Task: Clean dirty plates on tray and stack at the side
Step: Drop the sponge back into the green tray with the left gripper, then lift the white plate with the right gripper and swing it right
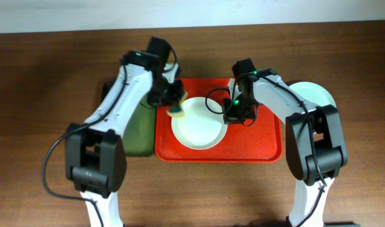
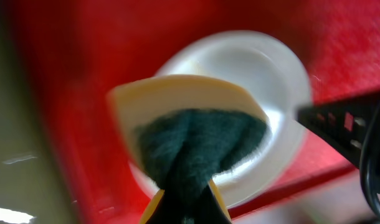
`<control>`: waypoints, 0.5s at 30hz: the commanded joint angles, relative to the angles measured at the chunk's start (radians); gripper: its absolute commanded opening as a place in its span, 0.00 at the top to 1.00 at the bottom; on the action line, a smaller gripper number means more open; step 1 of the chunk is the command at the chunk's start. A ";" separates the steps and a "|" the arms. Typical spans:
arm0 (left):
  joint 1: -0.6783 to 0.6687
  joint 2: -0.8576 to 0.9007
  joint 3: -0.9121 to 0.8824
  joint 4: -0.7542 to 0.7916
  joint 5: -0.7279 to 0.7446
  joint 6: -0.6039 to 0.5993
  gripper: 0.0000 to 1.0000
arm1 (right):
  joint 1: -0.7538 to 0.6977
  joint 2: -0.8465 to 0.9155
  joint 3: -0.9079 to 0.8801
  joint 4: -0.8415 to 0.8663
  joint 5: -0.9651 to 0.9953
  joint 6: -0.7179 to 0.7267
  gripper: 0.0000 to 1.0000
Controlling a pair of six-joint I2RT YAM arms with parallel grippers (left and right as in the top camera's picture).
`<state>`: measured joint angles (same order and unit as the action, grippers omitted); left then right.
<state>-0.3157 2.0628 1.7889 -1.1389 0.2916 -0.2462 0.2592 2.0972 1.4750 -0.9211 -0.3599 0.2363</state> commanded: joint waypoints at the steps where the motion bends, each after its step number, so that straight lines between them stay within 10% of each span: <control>1: 0.073 -0.103 0.052 -0.076 -0.369 0.016 1.00 | 0.012 -0.009 -0.006 0.002 0.006 0.008 0.95; 6: 0.229 -0.098 -0.079 -0.121 -0.386 0.016 1.00 | 0.012 -0.009 -0.006 0.002 0.006 0.007 0.94; 12: 0.247 -0.098 -0.418 0.185 -0.385 0.016 0.98 | 0.012 -0.009 -0.006 -0.002 0.006 0.007 0.91; 14: 0.247 -0.098 -0.411 0.182 -0.382 0.016 0.86 | 0.012 -0.009 -0.006 -0.002 0.006 0.007 0.91; 15: 0.247 -0.098 -0.386 0.165 -0.382 0.016 0.60 | 0.012 -0.009 -0.006 -0.002 0.006 0.007 0.90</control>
<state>-0.0723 1.9755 1.3705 -0.9565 -0.0868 -0.2356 0.2619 2.0972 1.4742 -0.9192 -0.3592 0.2367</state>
